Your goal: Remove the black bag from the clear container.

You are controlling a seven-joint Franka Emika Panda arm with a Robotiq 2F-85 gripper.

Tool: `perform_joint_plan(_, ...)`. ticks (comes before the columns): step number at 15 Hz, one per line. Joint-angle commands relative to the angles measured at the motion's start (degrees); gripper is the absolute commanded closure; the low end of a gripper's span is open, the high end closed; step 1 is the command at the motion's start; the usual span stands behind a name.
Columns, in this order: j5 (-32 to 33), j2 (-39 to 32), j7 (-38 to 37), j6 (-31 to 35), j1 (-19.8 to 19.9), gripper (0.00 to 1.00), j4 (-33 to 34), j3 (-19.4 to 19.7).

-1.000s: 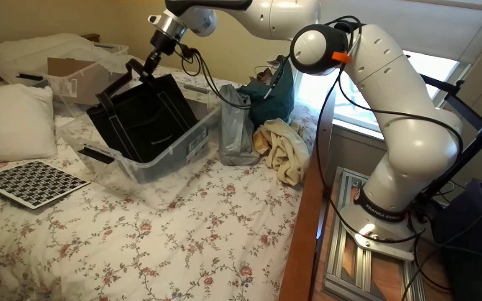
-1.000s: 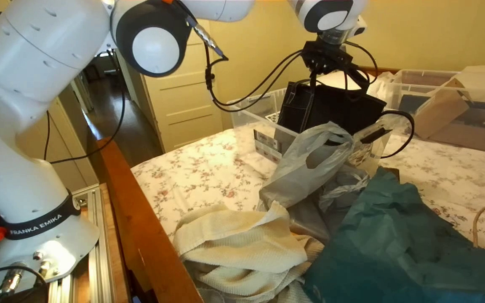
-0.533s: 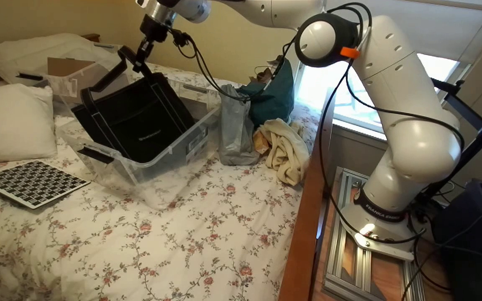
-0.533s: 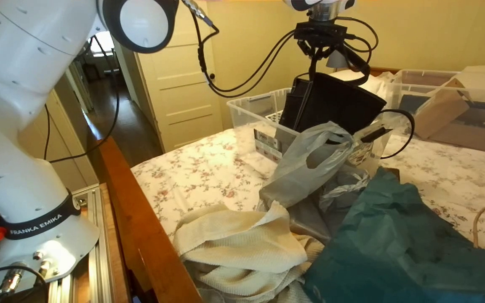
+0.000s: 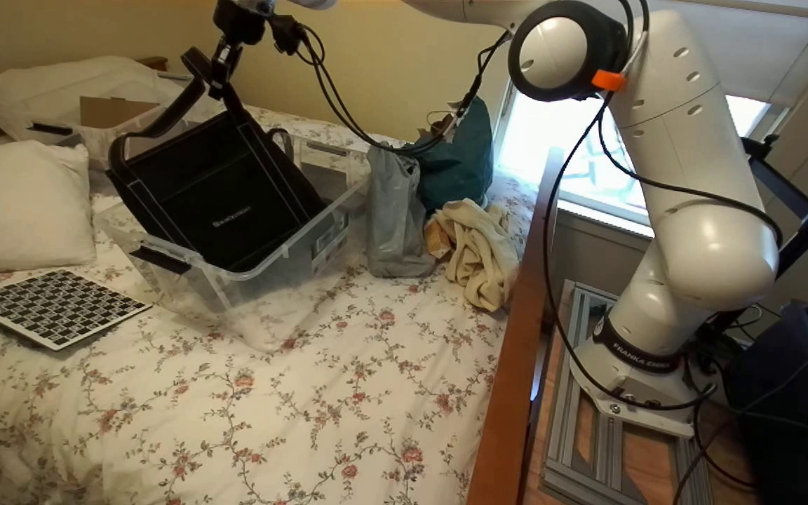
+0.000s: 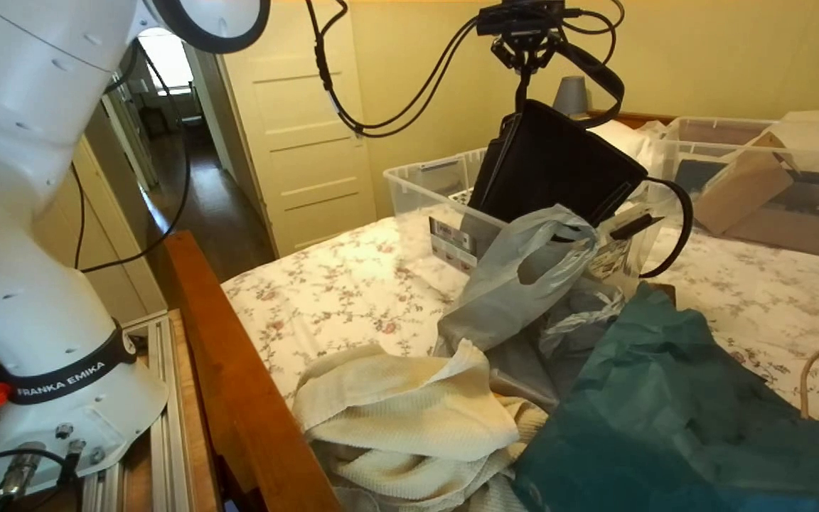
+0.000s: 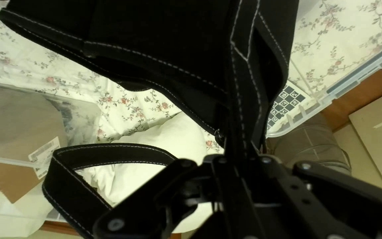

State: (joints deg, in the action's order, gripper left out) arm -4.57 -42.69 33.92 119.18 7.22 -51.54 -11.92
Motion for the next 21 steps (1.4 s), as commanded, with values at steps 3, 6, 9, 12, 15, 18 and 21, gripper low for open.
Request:
perform_joint_plan(3,0.5,8.7,-4.6,3.4,-1.3,0.99,-4.3,0.5)
perform_joint_plan(6,1.4,11.2,-6.4,5.0,-2.1,0.99,-5.4,1.1)
perform_joint_plan(9,3.7,13.8,-8.9,8.7,-3.3,0.99,-7.3,2.4)
perform_joint_plan(12,7.0,16.3,-12.5,12.7,-5.0,0.99,-9.4,4.2)
perform_joint_plan(15,12.1,18.6,-17.0,16.0,-7.4,0.99,-11.6,6.6)
perform_joint_plan(18,19.3,20.5,-22.6,17.2,-10.5,0.99,-13.3,9.6)
perform_joint_plan(21,27.0,22.1,-29.6,17.0,-13.6,0.99,-14.4,12.5)
